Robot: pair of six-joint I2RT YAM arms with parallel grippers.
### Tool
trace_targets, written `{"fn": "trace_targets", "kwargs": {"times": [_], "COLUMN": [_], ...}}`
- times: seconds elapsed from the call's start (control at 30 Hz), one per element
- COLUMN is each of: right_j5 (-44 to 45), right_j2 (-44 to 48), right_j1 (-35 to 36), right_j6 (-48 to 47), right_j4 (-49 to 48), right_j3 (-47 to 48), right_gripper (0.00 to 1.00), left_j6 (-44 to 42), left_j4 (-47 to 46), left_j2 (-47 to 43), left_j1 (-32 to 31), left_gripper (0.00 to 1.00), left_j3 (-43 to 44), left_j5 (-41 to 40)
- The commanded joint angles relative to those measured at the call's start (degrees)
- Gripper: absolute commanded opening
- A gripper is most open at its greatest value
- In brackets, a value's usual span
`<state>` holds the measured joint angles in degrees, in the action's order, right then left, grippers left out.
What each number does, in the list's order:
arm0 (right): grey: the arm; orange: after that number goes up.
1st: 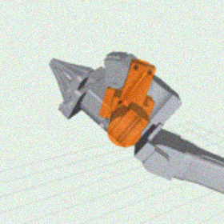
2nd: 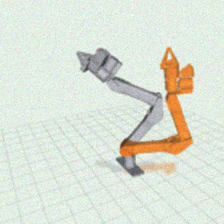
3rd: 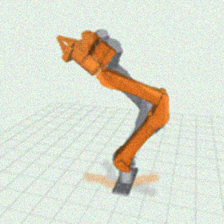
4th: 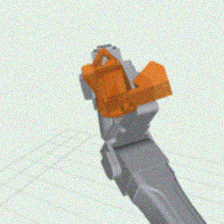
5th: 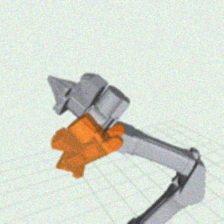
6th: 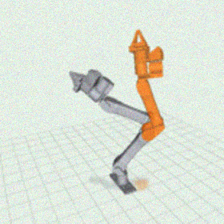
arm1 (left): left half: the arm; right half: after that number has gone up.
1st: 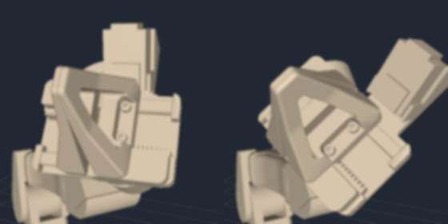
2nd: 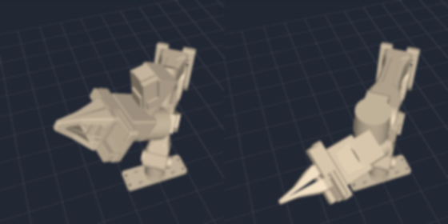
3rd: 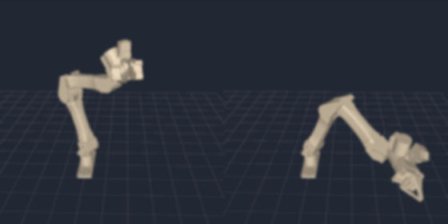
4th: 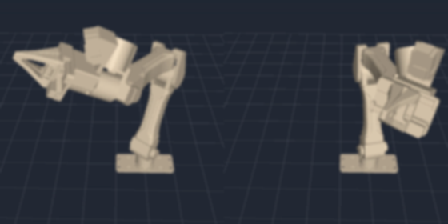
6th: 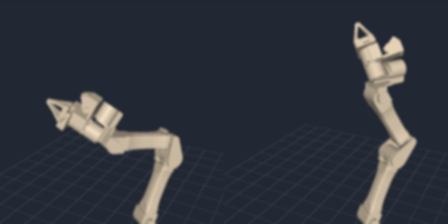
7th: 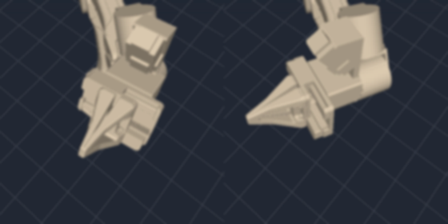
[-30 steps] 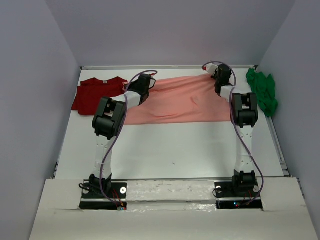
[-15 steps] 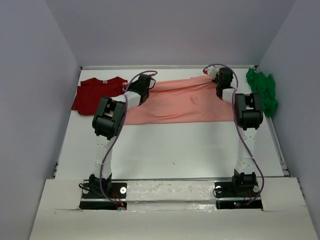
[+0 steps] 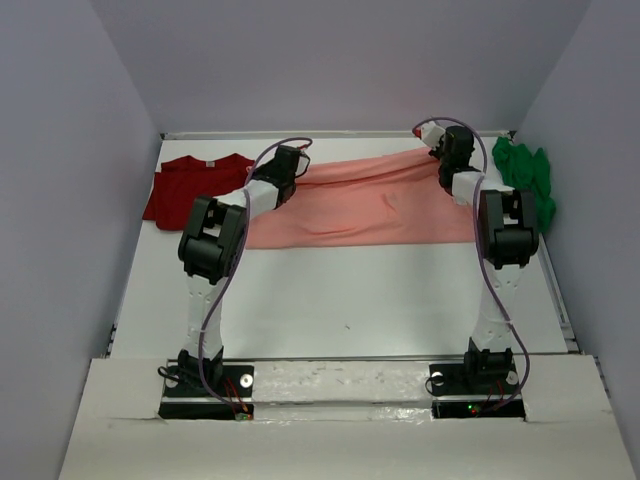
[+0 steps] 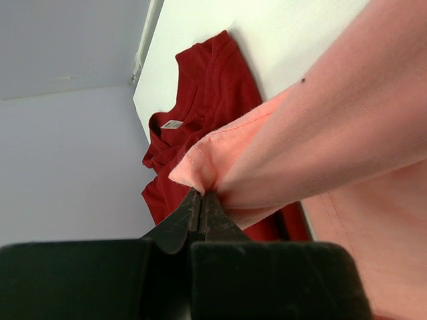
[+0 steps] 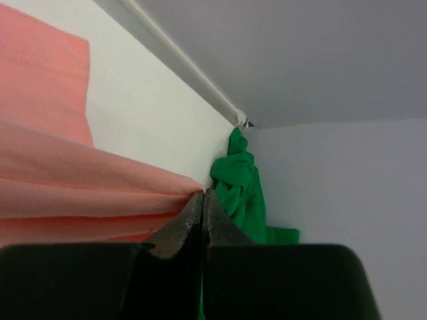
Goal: Fold and stack the t-shirts
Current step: Fold the tshirt
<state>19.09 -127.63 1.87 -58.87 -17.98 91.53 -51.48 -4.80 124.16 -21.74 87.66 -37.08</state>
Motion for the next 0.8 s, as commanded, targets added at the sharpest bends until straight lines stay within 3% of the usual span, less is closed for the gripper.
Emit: {"fn": "trace_targets", "kwargs": {"times": [0.0,0.53,0.77], "right_j5": [0.51,0.07,-3.00], "right_j2": [4.23,4.94,5.38], "right_j1": [-0.64,-0.64,-0.64], "right_j6": [2.09,5.69,10.52], "right_j4": [2.94,11.38,22.17], "right_j3": [-1.79,-3.37,-1.09], "right_gripper": [0.00,0.00,0.00], "left_j6": [1.39,2.09,1.91], "left_j4": [2.60,4.71,7.17], "left_j2": [-4.89,-3.75,-3.05], "left_j1": [0.38,0.38,0.38], "left_gripper": [0.00,0.00,0.00], "left_j3": [-1.52,-2.32,-2.05], "left_j5": [-0.01,0.43,0.78]}}
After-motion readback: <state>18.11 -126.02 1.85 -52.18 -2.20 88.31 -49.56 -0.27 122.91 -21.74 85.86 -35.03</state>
